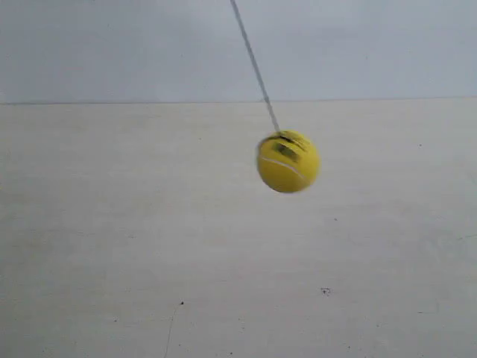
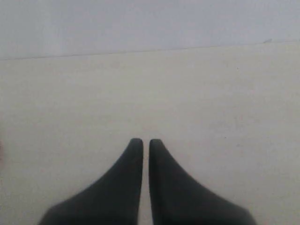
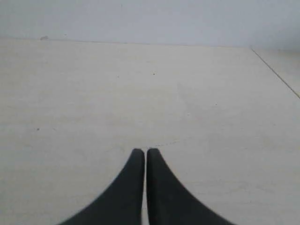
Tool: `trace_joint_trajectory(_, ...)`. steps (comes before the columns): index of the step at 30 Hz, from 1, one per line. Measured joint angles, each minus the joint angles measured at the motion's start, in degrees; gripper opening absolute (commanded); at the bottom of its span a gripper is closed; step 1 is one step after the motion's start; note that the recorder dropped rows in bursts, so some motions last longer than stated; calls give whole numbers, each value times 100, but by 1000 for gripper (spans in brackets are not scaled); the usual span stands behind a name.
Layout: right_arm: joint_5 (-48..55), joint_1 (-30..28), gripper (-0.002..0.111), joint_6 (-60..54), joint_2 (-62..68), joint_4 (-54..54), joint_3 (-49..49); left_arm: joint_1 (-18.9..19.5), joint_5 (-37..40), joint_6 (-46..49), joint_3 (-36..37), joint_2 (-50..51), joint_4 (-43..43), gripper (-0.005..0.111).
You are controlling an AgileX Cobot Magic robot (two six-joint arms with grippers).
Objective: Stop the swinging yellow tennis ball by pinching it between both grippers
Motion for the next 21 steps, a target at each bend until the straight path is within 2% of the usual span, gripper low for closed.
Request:
trace_joint_trajectory(12,-57,0,0,26,0,-46,0,0,0,0,0,0,0,5)
trace_joint_trajectory(21,-855,0,0,87,0,-118,0,0,0,0,0,0,11,5)
